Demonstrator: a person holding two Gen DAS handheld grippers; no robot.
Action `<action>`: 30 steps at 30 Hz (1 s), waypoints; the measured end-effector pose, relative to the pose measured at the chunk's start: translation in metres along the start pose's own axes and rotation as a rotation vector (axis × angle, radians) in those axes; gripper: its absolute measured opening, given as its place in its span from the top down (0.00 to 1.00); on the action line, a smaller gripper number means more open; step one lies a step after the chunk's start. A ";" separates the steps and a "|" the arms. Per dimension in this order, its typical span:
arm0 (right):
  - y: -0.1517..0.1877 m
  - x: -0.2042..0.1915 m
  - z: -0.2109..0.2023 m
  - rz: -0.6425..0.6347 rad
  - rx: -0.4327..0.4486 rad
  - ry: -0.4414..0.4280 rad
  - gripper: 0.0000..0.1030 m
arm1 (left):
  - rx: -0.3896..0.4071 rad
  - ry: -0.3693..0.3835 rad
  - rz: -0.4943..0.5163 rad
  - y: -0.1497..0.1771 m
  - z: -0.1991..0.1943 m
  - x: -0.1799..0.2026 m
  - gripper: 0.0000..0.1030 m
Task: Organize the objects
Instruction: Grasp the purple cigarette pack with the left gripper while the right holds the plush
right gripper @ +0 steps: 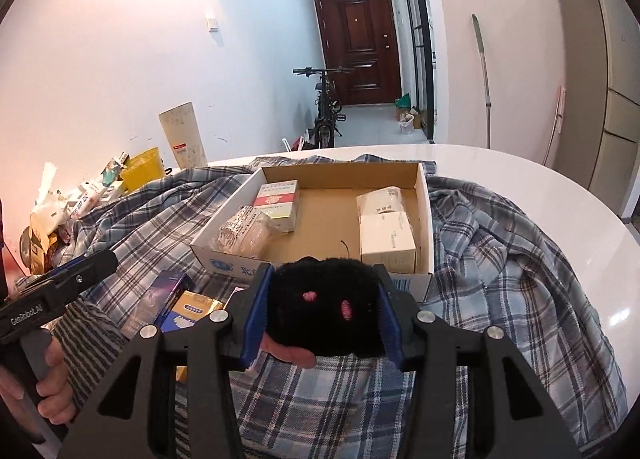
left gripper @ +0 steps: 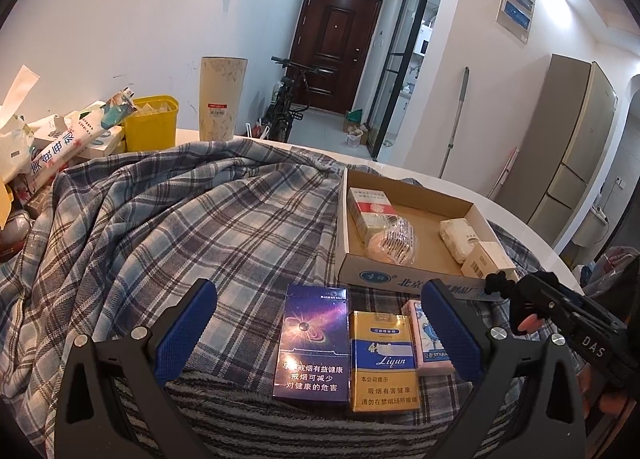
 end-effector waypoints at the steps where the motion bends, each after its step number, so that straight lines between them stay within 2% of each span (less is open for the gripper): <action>1: 0.000 0.000 -0.001 -0.003 0.002 -0.001 0.54 | -0.008 -0.007 0.003 0.001 0.002 0.000 0.00; 3: -0.001 0.000 -0.003 -0.010 0.009 0.008 0.54 | -0.048 -0.026 -0.007 0.004 0.012 -0.003 0.00; 7: 0.000 0.002 -0.003 -0.002 0.001 0.002 0.54 | -0.138 0.001 -0.067 0.010 0.030 -0.014 0.08; 9: -0.001 0.002 -0.004 0.005 0.002 -0.005 0.54 | -0.186 0.000 -0.049 0.016 0.038 -0.011 0.13; 11: -0.001 0.003 -0.004 0.004 0.001 -0.002 0.54 | -0.233 -0.037 0.015 0.025 0.045 -0.003 0.17; 13: 0.000 0.004 -0.002 0.006 -0.004 -0.003 0.54 | -0.273 -0.044 0.066 0.033 0.052 0.005 0.19; 19: 0.003 0.003 0.001 0.006 -0.022 -0.015 0.54 | -0.358 -0.055 0.044 0.043 0.065 -0.001 0.19; 23: 0.004 0.003 0.001 0.004 -0.025 -0.013 0.54 | -0.356 -0.048 0.061 0.044 0.065 0.003 0.23; 25: 0.003 0.004 0.001 0.007 -0.023 -0.011 0.54 | -0.346 -0.049 0.062 0.042 0.065 0.004 0.38; 27: 0.003 0.005 0.000 0.012 -0.022 -0.008 0.54 | -0.335 -0.067 0.066 0.041 0.064 0.003 0.48; 30: 0.003 0.006 0.000 0.015 -0.019 -0.006 0.54 | -0.305 -0.060 0.075 0.038 0.059 0.005 0.48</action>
Point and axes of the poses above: each gripper's, at about its wrist camera, not at the fingertips, and z roughly the way its jaws point, x to its right, y to its underside, the point moved 7 cm from there along z, roughly the way its jaws point, and after that the axes turned 12 degrees about -y, right-handed, at the moved point
